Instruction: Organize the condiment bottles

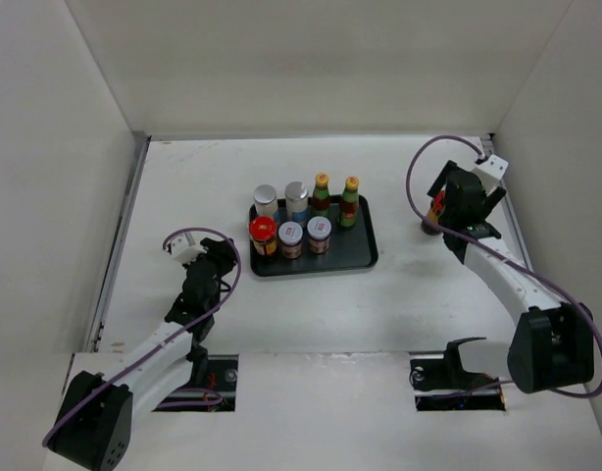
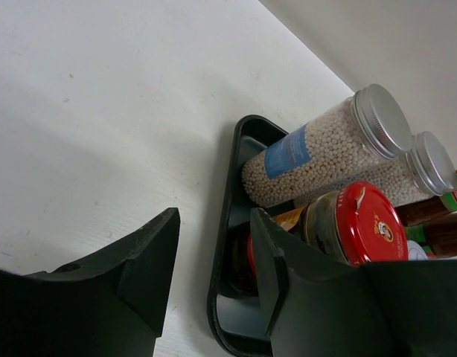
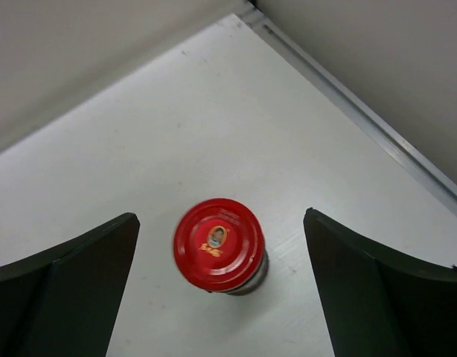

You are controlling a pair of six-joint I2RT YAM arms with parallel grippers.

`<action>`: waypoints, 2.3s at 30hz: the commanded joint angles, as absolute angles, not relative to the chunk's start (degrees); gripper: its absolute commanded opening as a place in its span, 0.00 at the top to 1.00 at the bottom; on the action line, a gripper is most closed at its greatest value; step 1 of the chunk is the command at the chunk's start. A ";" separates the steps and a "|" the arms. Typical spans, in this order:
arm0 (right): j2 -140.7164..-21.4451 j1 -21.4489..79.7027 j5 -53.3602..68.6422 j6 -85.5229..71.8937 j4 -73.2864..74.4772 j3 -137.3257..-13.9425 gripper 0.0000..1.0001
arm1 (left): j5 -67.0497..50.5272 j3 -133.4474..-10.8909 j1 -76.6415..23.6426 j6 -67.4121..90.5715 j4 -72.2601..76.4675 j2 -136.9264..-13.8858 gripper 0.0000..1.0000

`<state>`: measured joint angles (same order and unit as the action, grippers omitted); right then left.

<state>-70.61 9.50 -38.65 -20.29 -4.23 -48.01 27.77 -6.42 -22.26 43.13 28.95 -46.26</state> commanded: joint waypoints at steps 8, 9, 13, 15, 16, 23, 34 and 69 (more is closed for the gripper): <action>-79.18 5.75 -29.53 -21.88 -0.44 -52.82 0.00 | 26.81 -6.15 -22.54 44.30 32.34 -45.35 0.57; -79.80 5.84 -29.27 -22.06 -0.53 -52.91 0.00 | 26.98 -6.15 -22.54 44.30 32.34 -45.26 0.57; -82.87 5.84 -27.34 -22.50 -0.97 -53.26 0.00 | 26.90 -6.42 -22.54 44.30 32.34 -45.88 0.57; -84.11 5.93 -27.07 -23.02 -1.05 -53.09 0.00 | 27.16 -6.42 -22.45 44.30 32.34 -45.88 0.57; -84.46 5.93 -27.24 -23.29 -1.14 -53.00 0.00 | 27.25 -6.50 -22.54 44.30 32.34 -46.05 0.57; -83.50 6.46 -28.21 -25.31 -1.93 -51.95 0.37 | 27.33 -6.59 -22.63 44.30 32.52 -46.23 0.57; -65.93 21.82 -30.76 -23.47 -0.35 -47.38 0.48 | 27.68 -5.80 -21.58 44.30 32.43 -44.03 0.28; -75.95 42.49 -30.24 -17.93 -23.73 -44.21 0.00 | 27.68 -11.51 -17.88 49.22 20.06 -46.24 0.00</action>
